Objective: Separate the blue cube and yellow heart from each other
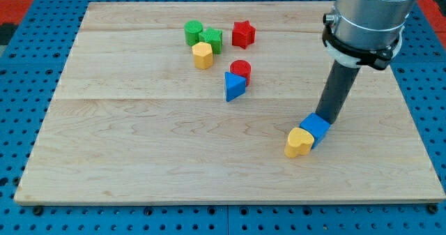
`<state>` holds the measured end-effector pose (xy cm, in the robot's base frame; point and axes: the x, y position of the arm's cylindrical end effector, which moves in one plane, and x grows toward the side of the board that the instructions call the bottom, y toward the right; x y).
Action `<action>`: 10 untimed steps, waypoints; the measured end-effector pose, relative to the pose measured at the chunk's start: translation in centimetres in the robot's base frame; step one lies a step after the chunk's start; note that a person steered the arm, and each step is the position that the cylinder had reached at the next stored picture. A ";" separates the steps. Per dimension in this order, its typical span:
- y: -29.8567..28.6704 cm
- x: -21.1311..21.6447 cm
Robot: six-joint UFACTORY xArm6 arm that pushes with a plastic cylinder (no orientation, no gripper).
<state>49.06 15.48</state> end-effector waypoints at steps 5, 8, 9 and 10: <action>0.2 2.9; -8.7 7.0; -5.0 7.3; -4.4 9.7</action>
<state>58.77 11.11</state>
